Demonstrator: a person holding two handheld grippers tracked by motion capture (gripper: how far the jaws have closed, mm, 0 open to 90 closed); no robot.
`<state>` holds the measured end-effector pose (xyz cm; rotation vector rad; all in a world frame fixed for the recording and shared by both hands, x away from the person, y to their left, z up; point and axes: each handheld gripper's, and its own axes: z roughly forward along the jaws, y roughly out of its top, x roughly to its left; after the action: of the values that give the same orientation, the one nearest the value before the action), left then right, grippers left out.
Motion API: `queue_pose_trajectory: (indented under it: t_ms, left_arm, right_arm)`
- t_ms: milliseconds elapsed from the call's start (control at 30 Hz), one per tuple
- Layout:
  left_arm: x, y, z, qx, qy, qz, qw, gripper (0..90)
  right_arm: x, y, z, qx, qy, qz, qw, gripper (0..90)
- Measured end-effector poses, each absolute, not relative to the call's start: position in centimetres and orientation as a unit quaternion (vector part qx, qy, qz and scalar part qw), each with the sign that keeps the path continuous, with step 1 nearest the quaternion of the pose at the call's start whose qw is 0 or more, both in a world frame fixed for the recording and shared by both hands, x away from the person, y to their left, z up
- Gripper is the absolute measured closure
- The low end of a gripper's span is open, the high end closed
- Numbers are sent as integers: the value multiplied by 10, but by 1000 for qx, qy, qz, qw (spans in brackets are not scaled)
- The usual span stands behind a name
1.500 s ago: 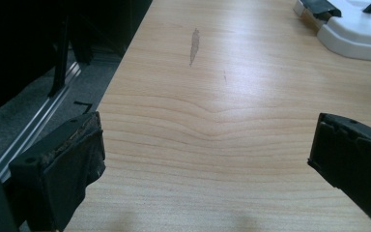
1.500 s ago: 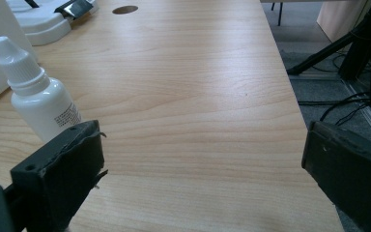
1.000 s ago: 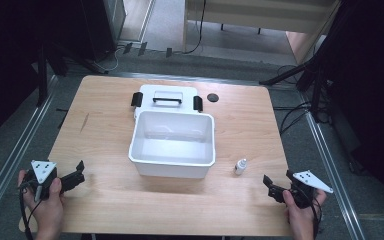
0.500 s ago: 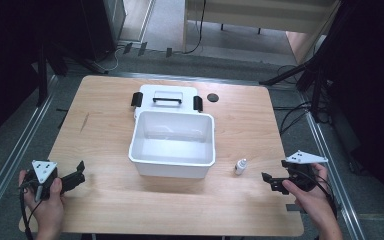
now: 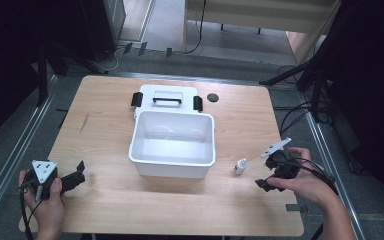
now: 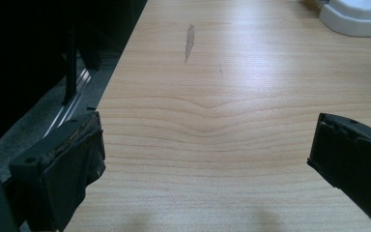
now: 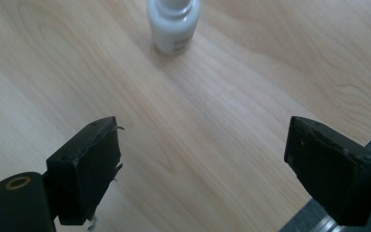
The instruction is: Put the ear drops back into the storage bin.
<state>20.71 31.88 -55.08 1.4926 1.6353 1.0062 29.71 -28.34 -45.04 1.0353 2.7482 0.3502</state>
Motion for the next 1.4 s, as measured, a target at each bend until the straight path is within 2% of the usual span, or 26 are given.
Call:
queue_pose_trajectory:
  t_ms: [233,467,800,900,1067,1167,1233,1367,1400]
  left_arm:
    - [207,319,-551,576,631,387,348,0]
    - [207,319,-551,576,631,387,347,0]
    - [209,318,-551,579,632,388,340,0]
    - [209,318,-551,579,632,387,339,0]
    - [209,318,-551,579,633,387,339,0]
    - [209,318,-551,580,632,387,339,0]
    - [209,318,-551,580,632,387,339,0]
    - [209,318,-551,580,632,386,339,0]
    - [209,318,-551,580,632,386,339,0]
  right_arm:
    - [307,-270,-455,346,936,16,64,129]
    - [313,-259,-452,355,933,17,51,184]
    - [323,-235,-449,345,937,18,56,214]
    - [329,-230,-447,345,936,24,61,255]
    - [338,-223,-443,348,936,37,33,364]
    - [341,-219,-443,350,936,39,23,399]
    - [350,-214,-443,362,931,41,8,458]
    - [357,-211,-444,380,924,36,3,517]
    - [360,-210,-446,387,922,28,2,574]
